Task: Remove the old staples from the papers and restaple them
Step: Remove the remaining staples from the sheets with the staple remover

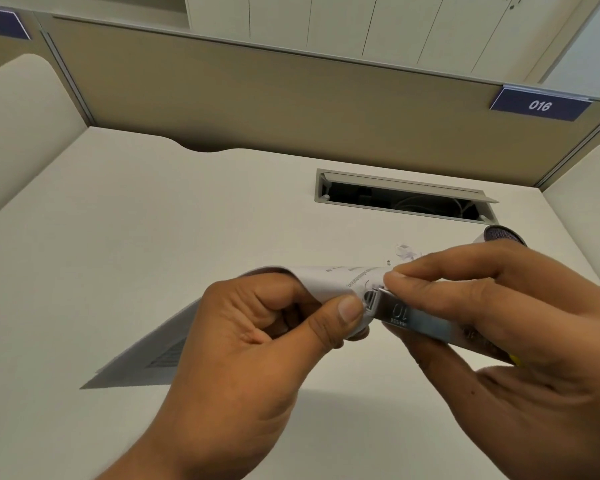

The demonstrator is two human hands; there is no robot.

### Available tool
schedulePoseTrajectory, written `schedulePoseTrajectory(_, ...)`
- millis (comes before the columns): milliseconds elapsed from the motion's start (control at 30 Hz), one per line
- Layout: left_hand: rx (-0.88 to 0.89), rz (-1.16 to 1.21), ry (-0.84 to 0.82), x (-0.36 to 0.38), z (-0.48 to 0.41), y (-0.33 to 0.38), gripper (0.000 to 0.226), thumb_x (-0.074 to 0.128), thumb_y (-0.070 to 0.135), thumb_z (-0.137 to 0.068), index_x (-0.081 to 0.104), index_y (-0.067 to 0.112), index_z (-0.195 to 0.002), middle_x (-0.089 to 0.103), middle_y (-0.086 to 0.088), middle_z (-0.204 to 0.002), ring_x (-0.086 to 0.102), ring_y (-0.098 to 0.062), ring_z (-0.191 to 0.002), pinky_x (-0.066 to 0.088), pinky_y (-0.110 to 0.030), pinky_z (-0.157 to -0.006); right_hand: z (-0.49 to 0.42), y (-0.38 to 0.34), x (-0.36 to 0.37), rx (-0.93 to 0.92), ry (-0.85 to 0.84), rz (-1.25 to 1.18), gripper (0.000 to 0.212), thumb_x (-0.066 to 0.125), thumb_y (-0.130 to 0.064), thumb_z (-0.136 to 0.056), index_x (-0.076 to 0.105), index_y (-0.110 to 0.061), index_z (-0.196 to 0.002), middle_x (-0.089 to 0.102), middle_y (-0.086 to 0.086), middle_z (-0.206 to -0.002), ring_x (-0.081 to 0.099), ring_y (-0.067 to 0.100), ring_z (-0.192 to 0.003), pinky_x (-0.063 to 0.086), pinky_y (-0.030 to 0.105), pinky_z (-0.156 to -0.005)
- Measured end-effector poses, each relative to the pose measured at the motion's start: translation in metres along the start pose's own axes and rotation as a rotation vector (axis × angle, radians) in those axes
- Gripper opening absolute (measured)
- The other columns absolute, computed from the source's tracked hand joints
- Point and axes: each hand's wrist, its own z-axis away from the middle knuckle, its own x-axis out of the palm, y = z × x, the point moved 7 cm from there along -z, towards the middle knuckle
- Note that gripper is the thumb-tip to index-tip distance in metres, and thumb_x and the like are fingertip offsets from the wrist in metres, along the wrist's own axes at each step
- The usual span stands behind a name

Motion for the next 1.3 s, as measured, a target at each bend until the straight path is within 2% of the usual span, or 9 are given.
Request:
schedulePoseTrajectory(100,0.0,-0.002,-0.01,0.001,0.0,-0.001,0.022,0.073,0.029,-0.068,0.081,0.026,-0.087,0.079,0.0,-0.085,0.074,-0.016,-0.073,0.056,-0.021,-0.067,0.001,0.001,0.001,-0.007,-0.006,-0.007,0.022,0.068,-0.032,-0.088,0.07,-0.04,-0.108,0.061,-0.026,-0.109,0.064,0.007,-0.088,0.056,0.023,-0.067)
schedulePoseTrajectory(233,-0.039,0.064,-0.025,0.002,-0.002,-0.006,0.024,0.074,0.027,-0.067,0.081,0.017,-0.088,0.078,-0.006,-0.086,0.071,-0.016,-0.07,0.052,-0.019,-0.064,-0.002,0.006,0.004,-0.023,0.005,-0.042,0.02,0.075,-0.026,-0.084,0.073,-0.028,-0.104,0.066,-0.018,-0.107,0.064,0.003,-0.092,0.054,0.018,-0.07)
schedulePoseTrajectory(333,-0.091,0.118,-0.052,0.004,-0.002,-0.01,0.024,0.074,0.025,-0.065,0.081,0.019,-0.087,0.079,-0.007,-0.083,0.072,-0.016,-0.069,0.053,-0.018,-0.062,-0.002,0.01,0.006,-0.032,0.005,-0.085,0.021,0.079,-0.023,-0.081,0.074,-0.022,-0.102,0.066,-0.015,-0.108,0.064,0.002,-0.098,0.053,0.016,-0.074)
schedulePoseTrajectory(400,-0.115,0.134,-0.068,0.006,-0.002,-0.012,0.023,0.077,0.02,-0.065,0.081,0.018,-0.088,0.079,-0.008,-0.083,0.073,-0.017,-0.07,0.054,-0.019,-0.063,-0.002,0.013,0.008,-0.051,-0.009,-0.098,0.018,0.074,-0.022,-0.084,0.074,-0.02,-0.102,0.065,-0.014,-0.11,0.063,0.0,-0.101,0.051,0.014,-0.079)
schedulePoseTrajectory(567,-0.113,0.159,-0.041,0.005,-0.003,-0.014,0.024,0.074,0.026,-0.065,0.082,0.018,-0.086,0.077,-0.003,-0.078,0.072,-0.016,-0.067,0.053,-0.019,-0.061,-0.004,0.016,0.012,-0.058,-0.066,-0.182,0.019,0.061,-0.034,-0.09,0.067,-0.026,-0.107,0.064,-0.017,-0.107,0.061,-0.002,-0.104,0.051,0.012,-0.081)
schedulePoseTrajectory(733,-0.071,0.119,0.026,0.001,-0.001,-0.012,0.021,0.075,0.027,-0.063,0.082,0.021,-0.082,0.078,-0.001,-0.076,0.073,-0.019,-0.067,0.053,-0.019,-0.06,-0.001,0.015,0.006,-0.004,0.059,-0.098,0.02,0.075,-0.018,-0.079,0.074,-0.023,-0.099,0.066,-0.013,-0.104,0.063,0.0,-0.093,0.052,0.015,-0.069)
schedulePoseTrajectory(933,-0.079,0.079,0.006,0.001,-0.002,-0.012,0.023,0.075,0.029,-0.063,0.082,0.021,-0.083,0.077,0.001,-0.078,0.074,-0.02,-0.07,0.055,-0.021,-0.064,-0.001,0.012,0.004,0.003,0.031,-0.047,0.02,0.076,-0.018,-0.077,0.076,-0.022,-0.097,0.067,-0.014,-0.102,0.064,0.006,-0.086,0.052,0.018,-0.065)
schedulePoseTrajectory(1167,-0.115,0.114,-0.059,0.006,-0.002,-0.012,0.022,0.075,0.023,-0.064,0.082,0.015,-0.083,0.076,0.0,-0.076,0.071,-0.015,-0.066,0.054,-0.021,-0.064,0.001,0.018,0.008,-0.024,-0.008,-0.122,0.019,0.075,-0.016,-0.08,0.075,-0.02,-0.099,0.068,-0.013,-0.104,0.065,0.0,-0.097,0.053,0.013,-0.072)
schedulePoseTrajectory(1300,-0.168,0.132,-0.073,0.008,-0.002,-0.014,0.019,0.08,0.013,-0.064,0.081,0.014,-0.083,0.078,-0.01,-0.078,0.07,-0.016,-0.065,0.054,-0.022,-0.063,0.002,0.02,0.011,-0.046,-0.041,-0.135,0.018,0.071,-0.021,-0.084,0.073,-0.021,-0.102,0.065,-0.013,-0.108,0.061,-0.004,-0.102,0.048,0.007,-0.079)
